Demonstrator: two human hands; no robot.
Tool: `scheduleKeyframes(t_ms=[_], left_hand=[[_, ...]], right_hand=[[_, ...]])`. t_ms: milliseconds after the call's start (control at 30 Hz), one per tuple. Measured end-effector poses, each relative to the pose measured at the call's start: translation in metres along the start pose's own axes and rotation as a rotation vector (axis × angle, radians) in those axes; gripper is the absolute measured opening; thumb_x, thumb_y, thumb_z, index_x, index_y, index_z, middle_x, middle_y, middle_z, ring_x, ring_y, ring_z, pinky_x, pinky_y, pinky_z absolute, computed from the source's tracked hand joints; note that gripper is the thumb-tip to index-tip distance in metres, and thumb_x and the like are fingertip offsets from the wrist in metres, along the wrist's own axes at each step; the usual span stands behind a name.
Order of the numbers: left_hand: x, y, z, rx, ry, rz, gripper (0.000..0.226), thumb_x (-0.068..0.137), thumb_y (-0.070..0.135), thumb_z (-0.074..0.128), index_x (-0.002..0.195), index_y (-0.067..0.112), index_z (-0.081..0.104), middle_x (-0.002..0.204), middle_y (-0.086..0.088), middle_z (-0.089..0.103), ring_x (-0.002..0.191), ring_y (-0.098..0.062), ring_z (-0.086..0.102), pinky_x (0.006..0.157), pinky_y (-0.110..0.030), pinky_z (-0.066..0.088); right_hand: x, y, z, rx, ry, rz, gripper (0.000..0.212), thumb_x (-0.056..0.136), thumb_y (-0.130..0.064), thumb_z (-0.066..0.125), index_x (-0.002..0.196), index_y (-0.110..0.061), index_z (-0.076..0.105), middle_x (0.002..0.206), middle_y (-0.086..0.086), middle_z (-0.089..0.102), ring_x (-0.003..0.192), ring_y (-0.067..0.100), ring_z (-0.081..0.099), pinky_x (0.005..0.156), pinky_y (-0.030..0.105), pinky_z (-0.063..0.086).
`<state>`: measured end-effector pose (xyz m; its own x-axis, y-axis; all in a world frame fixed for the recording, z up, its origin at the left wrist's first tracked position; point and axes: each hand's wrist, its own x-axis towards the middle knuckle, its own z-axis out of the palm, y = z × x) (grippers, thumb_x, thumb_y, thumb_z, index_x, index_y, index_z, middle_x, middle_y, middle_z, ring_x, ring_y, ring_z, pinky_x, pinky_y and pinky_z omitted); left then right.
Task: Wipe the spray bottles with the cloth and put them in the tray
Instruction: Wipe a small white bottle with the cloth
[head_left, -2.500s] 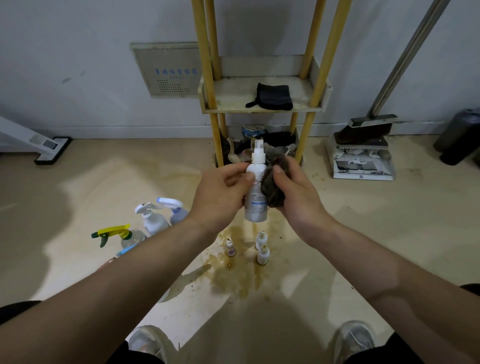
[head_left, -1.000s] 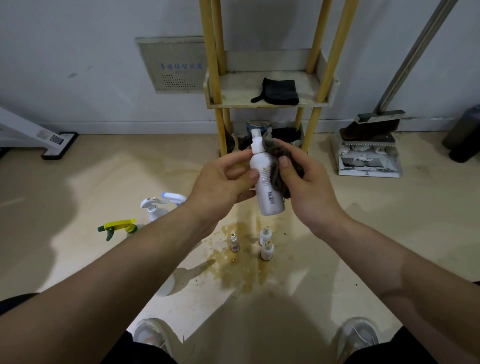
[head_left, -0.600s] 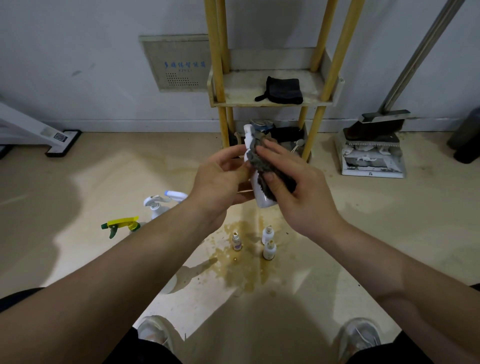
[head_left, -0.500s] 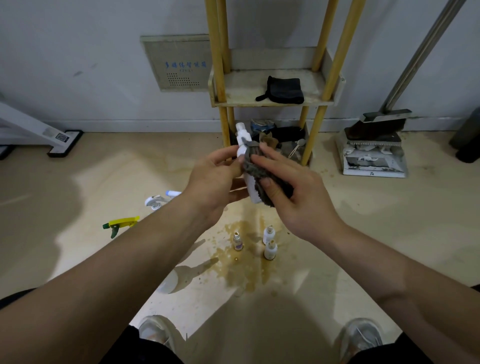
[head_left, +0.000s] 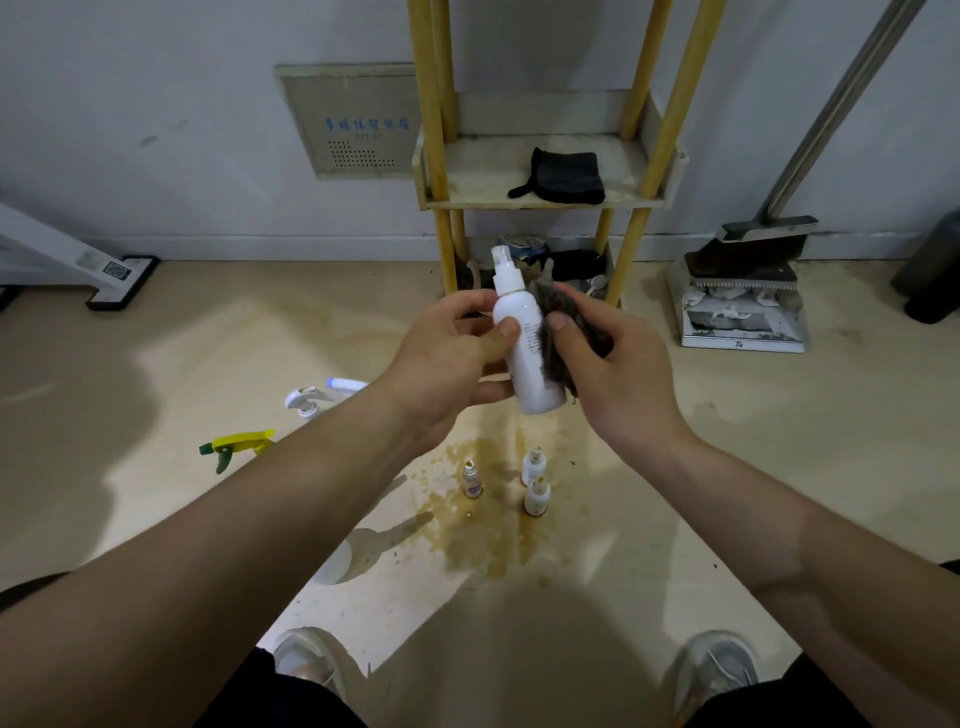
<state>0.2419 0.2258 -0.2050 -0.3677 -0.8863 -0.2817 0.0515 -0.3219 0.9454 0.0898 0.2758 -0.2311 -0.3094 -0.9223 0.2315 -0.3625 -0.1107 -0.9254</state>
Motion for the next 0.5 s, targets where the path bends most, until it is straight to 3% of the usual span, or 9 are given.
scheduleKeyframes(t_ms=[167,333,500], left_hand=[[0.005,0.002,-0.008,-0.015,0.035,-0.017,0.026,0.102,0.007,0.054,0.125,0.011,0.065,0.101,-0.009,0.073,0.084,-0.021,0.073,0.073,-0.037,0.062],[0.004,-0.002,-0.011,-0.054,-0.046,-0.044,0.030,0.103,0.003,0.050,0.126,0.014,0.066,0.118,-0.011,0.073,0.106,-0.027,0.072,0.087,-0.039,0.060],[0.005,-0.005,-0.013,-0.042,-0.049,-0.001,0.033,0.094,-0.001,0.062,0.120,0.019,0.067,0.112,-0.009,0.075,0.100,-0.021,0.073,0.080,-0.028,0.060]], right_hand=[[-0.023,0.001,0.010,-0.183,-0.147,-0.194,0.049,0.096,-0.015,0.064,0.144,-0.022,0.054,0.143,-0.002,0.058,0.131,0.000,0.049,0.106,0.008,0.037],[-0.008,0.006,0.002,-0.023,-0.123,0.013,0.041,0.102,-0.018,0.056,0.143,-0.023,0.055,0.119,-0.015,0.068,0.109,-0.006,0.062,0.091,0.015,0.051],[-0.001,0.006,0.002,0.142,-0.094,0.120,0.033,0.107,-0.018,0.046,0.135,-0.015,0.062,0.106,-0.010,0.071,0.093,0.000,0.066,0.073,0.014,0.049]])
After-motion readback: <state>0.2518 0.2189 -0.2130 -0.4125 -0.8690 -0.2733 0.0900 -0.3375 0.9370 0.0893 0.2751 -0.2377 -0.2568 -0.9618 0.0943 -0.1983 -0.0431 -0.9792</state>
